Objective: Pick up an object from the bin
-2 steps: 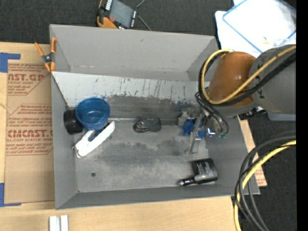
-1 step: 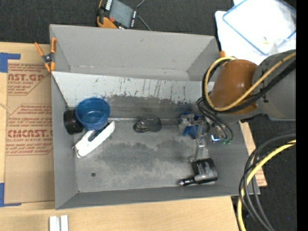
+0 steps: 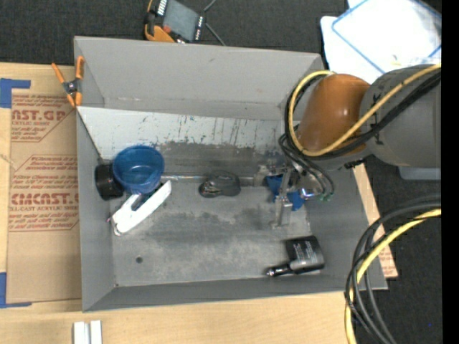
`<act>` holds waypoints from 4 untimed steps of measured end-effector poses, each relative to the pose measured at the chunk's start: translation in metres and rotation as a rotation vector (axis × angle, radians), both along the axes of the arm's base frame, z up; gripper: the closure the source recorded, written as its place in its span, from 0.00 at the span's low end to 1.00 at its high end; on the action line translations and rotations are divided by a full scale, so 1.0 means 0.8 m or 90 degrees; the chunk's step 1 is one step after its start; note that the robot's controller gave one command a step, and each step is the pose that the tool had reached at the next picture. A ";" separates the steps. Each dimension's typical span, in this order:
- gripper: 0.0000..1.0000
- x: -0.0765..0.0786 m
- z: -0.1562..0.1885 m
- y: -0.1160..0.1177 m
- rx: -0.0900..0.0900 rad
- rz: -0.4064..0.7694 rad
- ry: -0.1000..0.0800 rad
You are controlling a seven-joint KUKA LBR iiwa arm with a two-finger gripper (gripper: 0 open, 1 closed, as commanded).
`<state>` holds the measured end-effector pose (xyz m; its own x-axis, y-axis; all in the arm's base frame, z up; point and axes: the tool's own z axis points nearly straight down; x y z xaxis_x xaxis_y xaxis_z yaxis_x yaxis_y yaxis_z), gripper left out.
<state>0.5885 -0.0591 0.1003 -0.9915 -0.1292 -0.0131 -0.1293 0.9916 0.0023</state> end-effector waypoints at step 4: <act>1.00 0.009 -0.030 -0.100 0.004 0.413 -0.016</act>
Offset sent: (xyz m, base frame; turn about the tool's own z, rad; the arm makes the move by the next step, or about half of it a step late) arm 0.0053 -0.0327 -0.0283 -0.2299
